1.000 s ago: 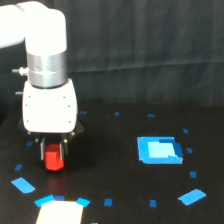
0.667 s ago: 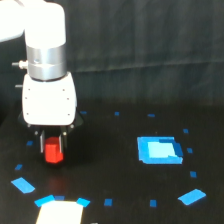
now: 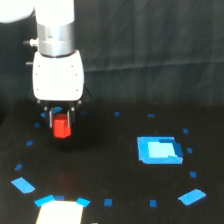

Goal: Pick up the red object from the table

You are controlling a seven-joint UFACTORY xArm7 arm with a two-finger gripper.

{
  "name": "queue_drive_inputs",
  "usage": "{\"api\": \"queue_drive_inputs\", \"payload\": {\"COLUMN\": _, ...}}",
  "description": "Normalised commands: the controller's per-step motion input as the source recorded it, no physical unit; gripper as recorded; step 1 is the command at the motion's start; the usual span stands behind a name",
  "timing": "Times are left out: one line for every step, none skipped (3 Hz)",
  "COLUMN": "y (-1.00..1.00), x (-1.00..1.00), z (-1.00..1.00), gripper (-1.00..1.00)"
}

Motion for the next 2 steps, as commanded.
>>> {"api": "queue_drive_inputs", "payload": {"y": 1.00, "x": 0.52, "z": 1.00, "gripper": -1.00}}
{"api": "queue_drive_inputs", "payload": {"y": 0.97, "x": 0.50, "z": 1.00, "gripper": -0.95}}
